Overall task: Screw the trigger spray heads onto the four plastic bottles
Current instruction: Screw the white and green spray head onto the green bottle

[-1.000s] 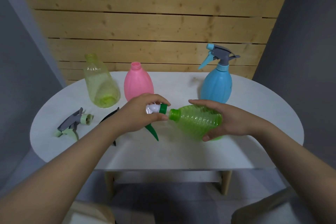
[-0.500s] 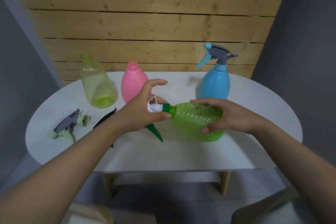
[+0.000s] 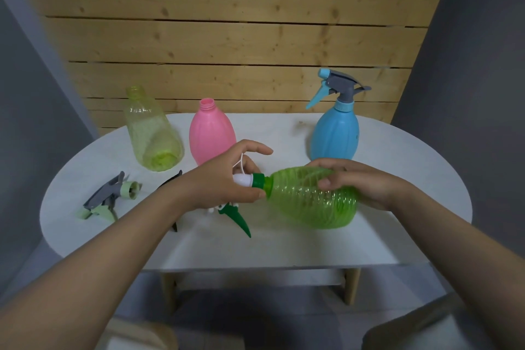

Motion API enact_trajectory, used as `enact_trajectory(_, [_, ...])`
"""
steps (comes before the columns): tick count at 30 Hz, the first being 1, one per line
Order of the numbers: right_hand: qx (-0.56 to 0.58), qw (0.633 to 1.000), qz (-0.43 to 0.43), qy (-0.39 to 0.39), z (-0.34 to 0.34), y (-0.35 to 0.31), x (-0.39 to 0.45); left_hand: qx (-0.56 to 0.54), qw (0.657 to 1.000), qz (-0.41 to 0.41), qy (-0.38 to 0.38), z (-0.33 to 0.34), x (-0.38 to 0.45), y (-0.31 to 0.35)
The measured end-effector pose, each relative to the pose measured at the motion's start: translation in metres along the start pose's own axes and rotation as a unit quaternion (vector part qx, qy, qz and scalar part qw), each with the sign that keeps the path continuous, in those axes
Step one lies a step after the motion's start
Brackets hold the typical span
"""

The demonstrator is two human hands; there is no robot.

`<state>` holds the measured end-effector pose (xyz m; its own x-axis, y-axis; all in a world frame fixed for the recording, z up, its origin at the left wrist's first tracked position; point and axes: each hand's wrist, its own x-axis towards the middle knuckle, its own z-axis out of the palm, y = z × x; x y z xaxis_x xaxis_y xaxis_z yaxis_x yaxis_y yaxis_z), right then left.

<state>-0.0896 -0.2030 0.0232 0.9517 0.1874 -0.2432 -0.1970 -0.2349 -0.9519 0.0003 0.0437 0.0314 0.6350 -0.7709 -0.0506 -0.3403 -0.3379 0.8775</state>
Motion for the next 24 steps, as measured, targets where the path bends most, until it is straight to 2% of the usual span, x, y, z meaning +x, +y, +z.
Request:
enact_trajectory(7, [0.099, 0.993, 0.055, 0.011, 0.005, 0.011, 0.008, 0.023, 1.000, -0.005, -0.001, -0.001, -0.001, -0.006])
enact_trajectory(12, [0.148, 0.986, 0.078, 0.022, 0.005, 0.012, 0.007, -0.014, 0.999, -0.029, -0.011, 0.002, -0.002, -0.009])
enact_trajectory(17, [0.156, 0.985, 0.001, 0.074, 0.003, 0.004, 0.007, -0.079, 0.992, -0.080, 0.059, -0.005, 0.002, -0.015])
enact_trajectory(20, [0.205, 0.975, -0.055, 0.066, 0.001, 0.002, 0.005, -0.106, 0.982, -0.109, 0.108, -0.011, 0.001, -0.015])
enact_trajectory(24, [0.214, 0.972, -0.081, 0.056, -0.001, 0.000, 0.005, -0.117, 0.984, -0.097, 0.097, -0.011, -0.001, -0.013])
